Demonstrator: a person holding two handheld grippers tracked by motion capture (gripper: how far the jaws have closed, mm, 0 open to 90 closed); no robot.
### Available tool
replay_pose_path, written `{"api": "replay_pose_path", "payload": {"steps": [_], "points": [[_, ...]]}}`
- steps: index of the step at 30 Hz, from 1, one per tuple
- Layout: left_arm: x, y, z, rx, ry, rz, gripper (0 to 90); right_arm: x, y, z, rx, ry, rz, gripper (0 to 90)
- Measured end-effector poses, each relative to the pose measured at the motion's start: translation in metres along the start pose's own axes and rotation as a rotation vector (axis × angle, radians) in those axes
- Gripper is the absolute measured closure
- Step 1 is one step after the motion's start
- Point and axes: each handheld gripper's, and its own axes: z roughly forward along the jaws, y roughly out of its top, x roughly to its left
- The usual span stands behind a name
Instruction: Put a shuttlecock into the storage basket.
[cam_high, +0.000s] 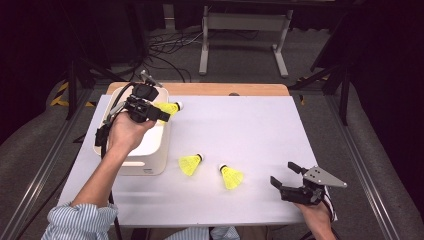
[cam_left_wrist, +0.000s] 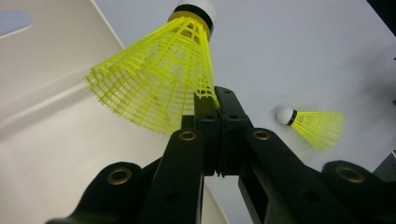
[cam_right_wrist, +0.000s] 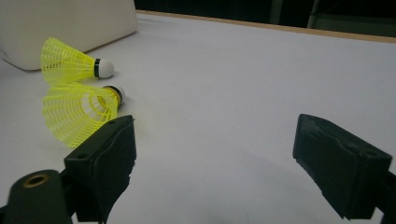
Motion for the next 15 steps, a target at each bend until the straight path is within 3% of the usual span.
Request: {"api": "replay_pose_path", "payload": {"steps": [15], "points": [[0.0109,-0.0070,-0.0045,-0.018,0.010,-0.021,89.1,0.0002,0.0000,0.0000,0.002,0.000,-0.001,13.9]]}}
